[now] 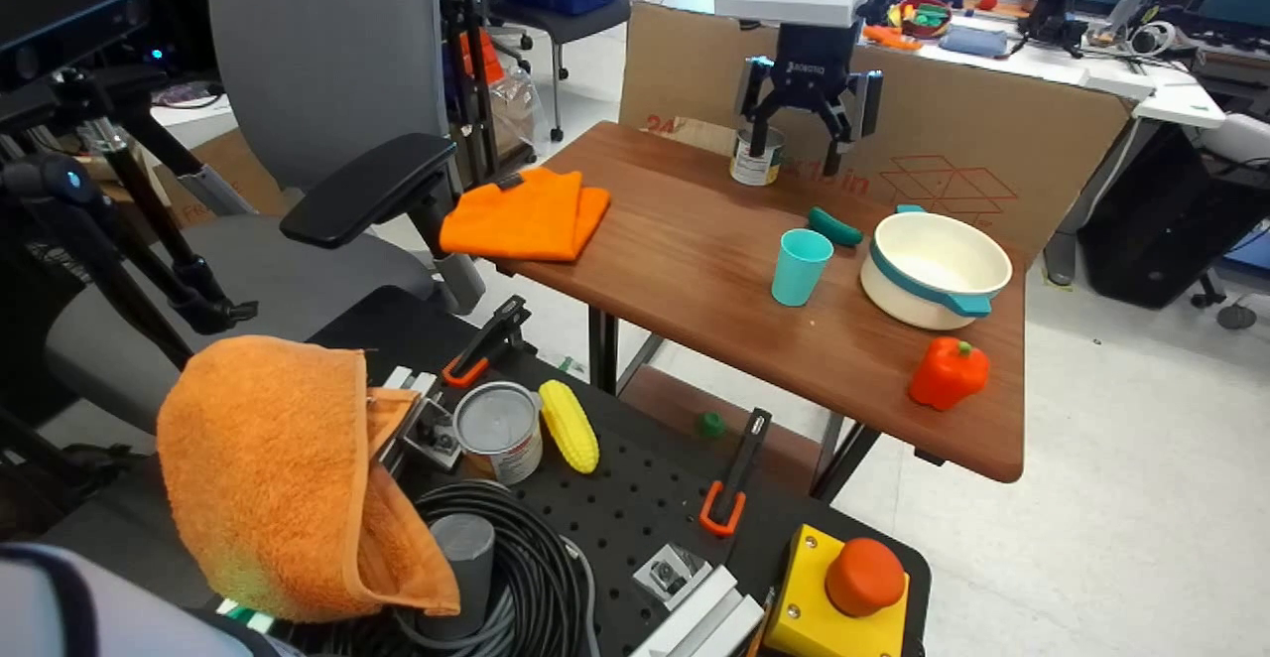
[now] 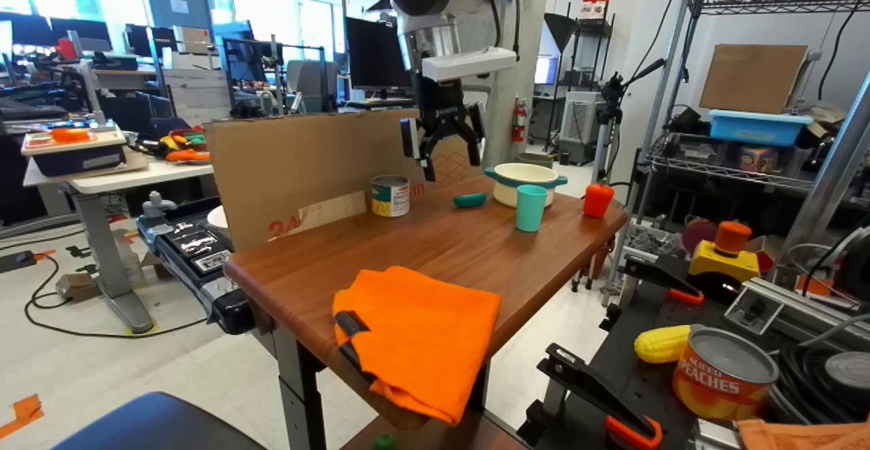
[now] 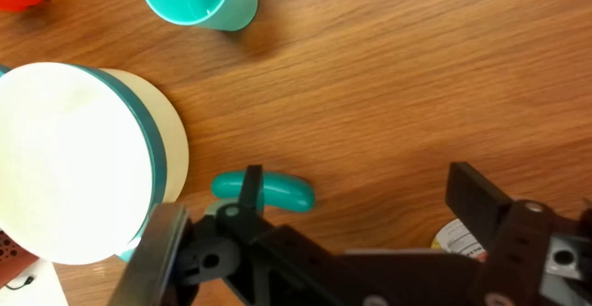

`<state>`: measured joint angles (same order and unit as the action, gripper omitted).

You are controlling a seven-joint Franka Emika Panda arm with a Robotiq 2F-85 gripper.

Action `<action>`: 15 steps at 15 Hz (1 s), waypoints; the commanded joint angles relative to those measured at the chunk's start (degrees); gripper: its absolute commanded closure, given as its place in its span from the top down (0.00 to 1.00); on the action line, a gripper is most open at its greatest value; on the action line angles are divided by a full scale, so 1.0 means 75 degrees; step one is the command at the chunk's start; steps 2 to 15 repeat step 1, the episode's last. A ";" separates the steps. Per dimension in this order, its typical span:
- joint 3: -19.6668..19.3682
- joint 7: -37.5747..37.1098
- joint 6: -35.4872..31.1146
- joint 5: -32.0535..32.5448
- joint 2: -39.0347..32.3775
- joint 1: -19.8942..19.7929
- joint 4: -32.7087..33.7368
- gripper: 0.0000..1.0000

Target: Move the green plush toy to the right

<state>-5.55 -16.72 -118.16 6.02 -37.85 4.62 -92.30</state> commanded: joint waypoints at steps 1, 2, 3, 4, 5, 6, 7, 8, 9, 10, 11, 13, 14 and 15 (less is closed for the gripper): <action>0.0037 -0.0011 0.0023 0.0023 -0.0038 -0.0029 0.0041 1.00; 0.0037 -0.0011 0.0023 0.0023 -0.0038 -0.0029 0.0041 1.00; 0.0037 -0.0011 0.0023 0.0023 -0.0038 -0.0029 0.0041 1.00; 0.0037 -0.0011 0.0023 0.0023 -0.0038 -0.0029 0.0041 1.00; 0.0037 -0.0011 0.0023 0.0023 -0.0038 -0.0029 0.0041 1.00; 0.0037 -0.0011 0.0023 0.0023 -0.0038 -0.0029 0.0041 1.00; 0.0037 -0.0011 0.0023 0.0023 -0.0038 -0.0029 0.0041 1.00; 0.0037 -0.0011 0.0023 0.0023 -0.0038 -0.0029 0.0041 1.00; 0.0037 -0.0011 0.0023 0.0023 -0.0038 -0.0029 0.0041 1.00; 0.0037 -0.0011 0.0023 0.0023 -0.0038 -0.0029 0.0041 1.00; 0.0037 -0.0011 0.0023 0.0023 -0.0038 -0.0029 0.0041 1.00; 0.0037 -0.0011 0.0023 0.0023 -0.0038 -0.0029 0.0041 1.00; 0.0037 -0.0011 0.0023 0.0023 -0.0038 -0.0029 0.0041 1.00; 0.0037 -0.0011 0.0023 0.0023 -0.0038 -0.0029 0.0041 1.00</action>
